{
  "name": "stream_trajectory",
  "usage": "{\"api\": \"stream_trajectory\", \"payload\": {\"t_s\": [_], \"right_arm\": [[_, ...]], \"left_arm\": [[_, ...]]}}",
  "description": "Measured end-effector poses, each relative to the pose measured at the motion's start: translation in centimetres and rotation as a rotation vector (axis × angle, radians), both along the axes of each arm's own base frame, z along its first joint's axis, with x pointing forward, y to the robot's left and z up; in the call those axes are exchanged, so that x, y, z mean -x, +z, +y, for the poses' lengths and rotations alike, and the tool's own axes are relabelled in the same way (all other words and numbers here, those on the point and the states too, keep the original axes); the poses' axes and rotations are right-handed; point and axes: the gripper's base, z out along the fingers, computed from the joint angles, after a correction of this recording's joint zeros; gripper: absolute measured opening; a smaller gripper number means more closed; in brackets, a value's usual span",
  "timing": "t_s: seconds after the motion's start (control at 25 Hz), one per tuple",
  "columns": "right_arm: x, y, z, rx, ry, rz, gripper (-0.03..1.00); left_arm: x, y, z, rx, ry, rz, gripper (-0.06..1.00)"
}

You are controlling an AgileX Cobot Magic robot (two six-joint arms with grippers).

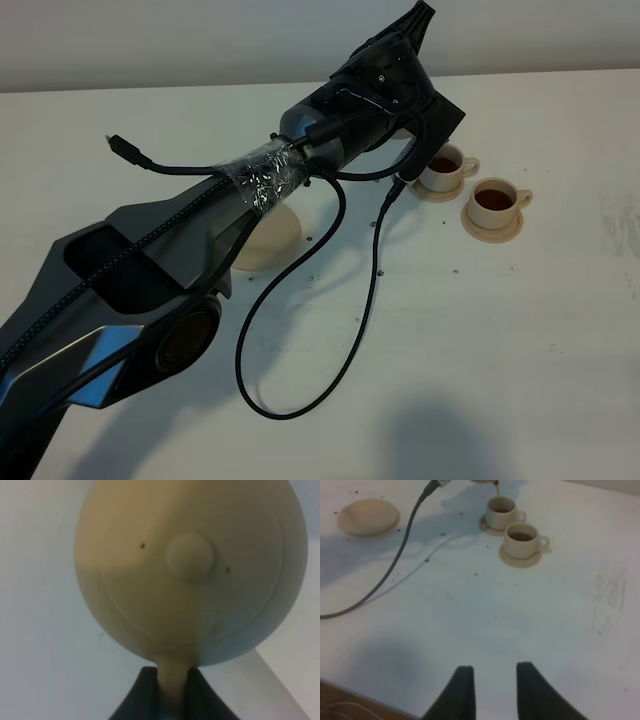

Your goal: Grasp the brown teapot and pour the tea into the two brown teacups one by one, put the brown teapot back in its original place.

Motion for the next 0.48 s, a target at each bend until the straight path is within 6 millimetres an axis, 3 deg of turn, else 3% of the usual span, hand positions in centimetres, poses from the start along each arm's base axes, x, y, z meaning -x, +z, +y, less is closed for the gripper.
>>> {"api": "stream_trajectory", "payload": {"t_s": [0.48], "right_arm": [[0.0, 0.0, 0.0, 0.0, 0.0, 0.0, 0.22]], "left_arm": [[0.4, 0.14, -0.46, -0.017, -0.002, -0.019, 0.08]]}}
